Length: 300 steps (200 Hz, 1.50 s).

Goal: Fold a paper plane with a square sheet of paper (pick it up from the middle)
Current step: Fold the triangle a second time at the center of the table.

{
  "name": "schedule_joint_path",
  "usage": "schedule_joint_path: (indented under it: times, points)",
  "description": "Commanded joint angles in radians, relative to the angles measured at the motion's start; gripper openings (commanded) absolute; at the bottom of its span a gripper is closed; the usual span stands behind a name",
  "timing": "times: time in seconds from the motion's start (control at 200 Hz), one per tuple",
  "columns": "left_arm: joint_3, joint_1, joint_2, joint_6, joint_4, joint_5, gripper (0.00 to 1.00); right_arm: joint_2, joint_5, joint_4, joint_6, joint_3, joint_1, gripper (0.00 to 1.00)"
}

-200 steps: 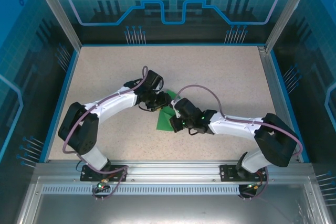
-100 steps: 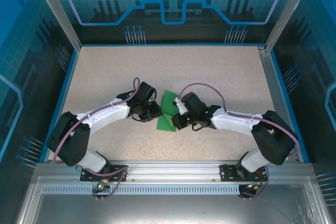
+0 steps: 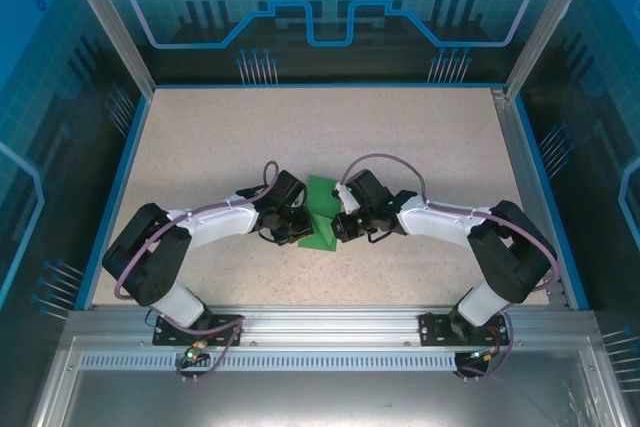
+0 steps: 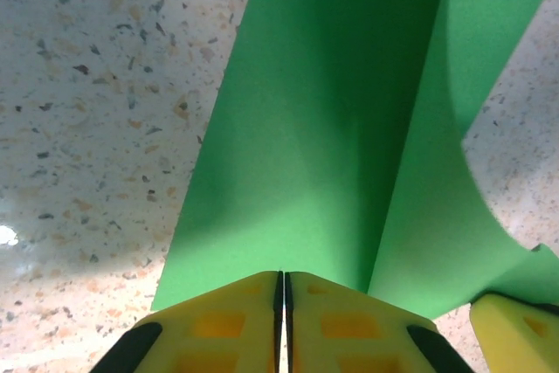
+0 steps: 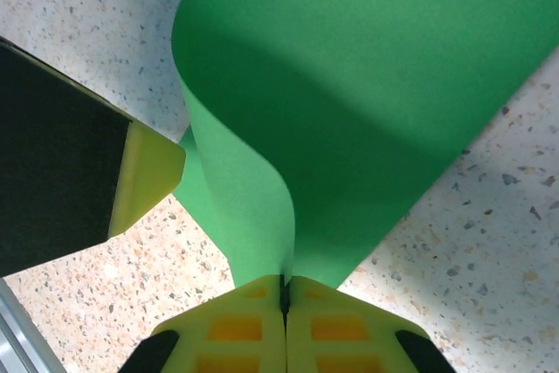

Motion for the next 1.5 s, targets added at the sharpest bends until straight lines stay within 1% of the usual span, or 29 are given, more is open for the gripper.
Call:
schedule_joint_path:
  times: [0.0, 0.27, 0.445, 0.775, 1.496]
  points:
    - [0.003, -0.01, 0.028, -0.012, 0.01, -0.006, 0.14, 0.02, -0.032, -0.036, -0.008, 0.047, -0.018, 0.05]
    - [-0.022, -0.025, 0.06, -0.029, 0.02, -0.019, 0.12, 0.052, -0.034, -0.073, -0.007, 0.077, -0.049, 0.06]
    - [-0.019, -0.031, 0.068, -0.029, 0.008, -0.031, 0.11, 0.088, -0.034, -0.115, -0.024, 0.116, -0.051, 0.06]
    - [-0.007, -0.038, 0.074, -0.021, -0.012, -0.045, 0.11, 0.167, 0.011, -0.204, -0.037, 0.186, -0.053, 0.06]
    - [0.011, -0.044, 0.092, -0.011, -0.037, -0.052, 0.1, 0.24, 0.053, -0.272, -0.034, 0.263, -0.059, 0.06]
